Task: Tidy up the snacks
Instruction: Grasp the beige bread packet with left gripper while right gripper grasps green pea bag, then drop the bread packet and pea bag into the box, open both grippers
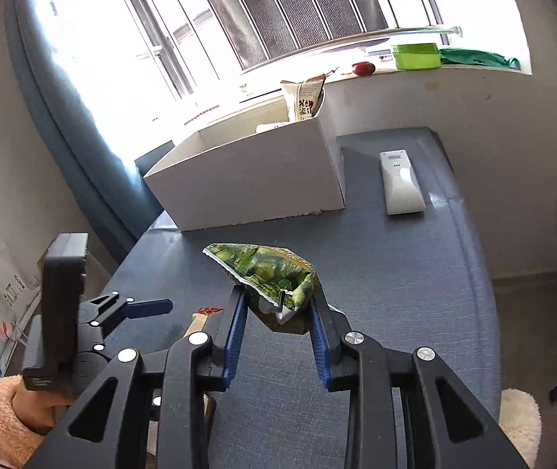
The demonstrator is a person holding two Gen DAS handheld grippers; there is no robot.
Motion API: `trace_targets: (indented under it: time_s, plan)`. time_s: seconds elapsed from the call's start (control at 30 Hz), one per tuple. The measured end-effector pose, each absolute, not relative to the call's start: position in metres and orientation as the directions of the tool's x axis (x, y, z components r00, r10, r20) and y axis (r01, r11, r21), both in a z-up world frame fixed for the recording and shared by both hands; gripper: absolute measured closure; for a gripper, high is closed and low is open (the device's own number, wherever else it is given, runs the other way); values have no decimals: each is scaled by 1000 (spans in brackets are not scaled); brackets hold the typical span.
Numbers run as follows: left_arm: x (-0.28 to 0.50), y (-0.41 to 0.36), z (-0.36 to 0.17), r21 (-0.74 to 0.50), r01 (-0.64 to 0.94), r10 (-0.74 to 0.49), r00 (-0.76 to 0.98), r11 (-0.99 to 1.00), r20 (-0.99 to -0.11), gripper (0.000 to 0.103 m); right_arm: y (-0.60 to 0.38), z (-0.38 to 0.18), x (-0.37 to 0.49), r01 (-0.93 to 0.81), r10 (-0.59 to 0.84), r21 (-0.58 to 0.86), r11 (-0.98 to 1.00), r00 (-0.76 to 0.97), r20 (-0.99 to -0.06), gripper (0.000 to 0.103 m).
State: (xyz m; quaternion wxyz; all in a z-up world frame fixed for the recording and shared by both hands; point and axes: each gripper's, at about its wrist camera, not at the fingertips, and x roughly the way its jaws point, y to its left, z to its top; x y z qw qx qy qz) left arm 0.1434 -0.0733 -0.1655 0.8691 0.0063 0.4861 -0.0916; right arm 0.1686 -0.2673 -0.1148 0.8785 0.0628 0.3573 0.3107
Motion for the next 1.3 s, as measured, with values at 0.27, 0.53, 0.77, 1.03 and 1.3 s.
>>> trace_targets:
  time_s: [0.27,0.53,0.77,1.03,1.3]
  plan:
    - [135,-58,-154,-76,187,-169,552,979,-817,58,-277,-120,161,-483,605,372,793,544,-582,70]
    - [132,-3,-89,-151,128,-197,708,980,-678,58,-266,-113,174,-503,635,395,769,525,-567,70]
    - [193,55,-25,-187,17,-123,811,982,-572,58,-231,-61,236,-554,689,415,722,523,-501,70]
    - [294,88,-3,-180,-59,-62,798,982,-599,58,-159,-5,340,-556,670,384,737,526,-524,70]
    - [317,97,-9,-176,-101,-33,778,979,-628,0,-117,1,400,-535,613,329,778,535,-581,18]
